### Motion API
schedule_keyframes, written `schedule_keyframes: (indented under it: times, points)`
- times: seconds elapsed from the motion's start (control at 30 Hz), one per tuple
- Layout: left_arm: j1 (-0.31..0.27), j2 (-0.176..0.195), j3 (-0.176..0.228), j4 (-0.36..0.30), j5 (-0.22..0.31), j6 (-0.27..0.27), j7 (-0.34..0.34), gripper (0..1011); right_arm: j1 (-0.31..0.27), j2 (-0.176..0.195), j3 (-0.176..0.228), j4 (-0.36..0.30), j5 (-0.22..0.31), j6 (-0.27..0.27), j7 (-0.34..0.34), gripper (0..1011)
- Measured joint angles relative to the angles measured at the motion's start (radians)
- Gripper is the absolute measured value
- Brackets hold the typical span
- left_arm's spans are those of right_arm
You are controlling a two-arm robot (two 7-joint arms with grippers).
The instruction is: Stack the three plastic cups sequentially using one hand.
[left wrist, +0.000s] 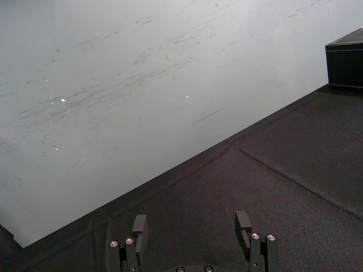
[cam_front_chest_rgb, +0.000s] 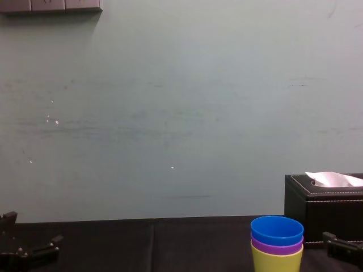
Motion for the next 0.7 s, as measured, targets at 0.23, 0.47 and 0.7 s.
schedule_keyframes:
  times: [0.23, 0.47, 0.7]
  points:
    - [0.000, 0.000, 0.000, 0.000, 0.000, 0.000, 0.000, 1011, 0.000, 0.000, 0.000, 0.000, 0.000, 0.000, 0.000, 1000]
    - [0.000, 0.000, 0.000, 0.000, 0.000, 0.000, 0.000, 1011, 0.000, 0.000, 0.000, 0.000, 0.000, 0.000, 0.000, 1000]
    - [0.000, 0.000, 0.000, 0.000, 0.000, 0.000, 0.000, 1012, 0.000, 0.000, 0.000, 0.000, 0.000, 0.000, 0.000, 1000]
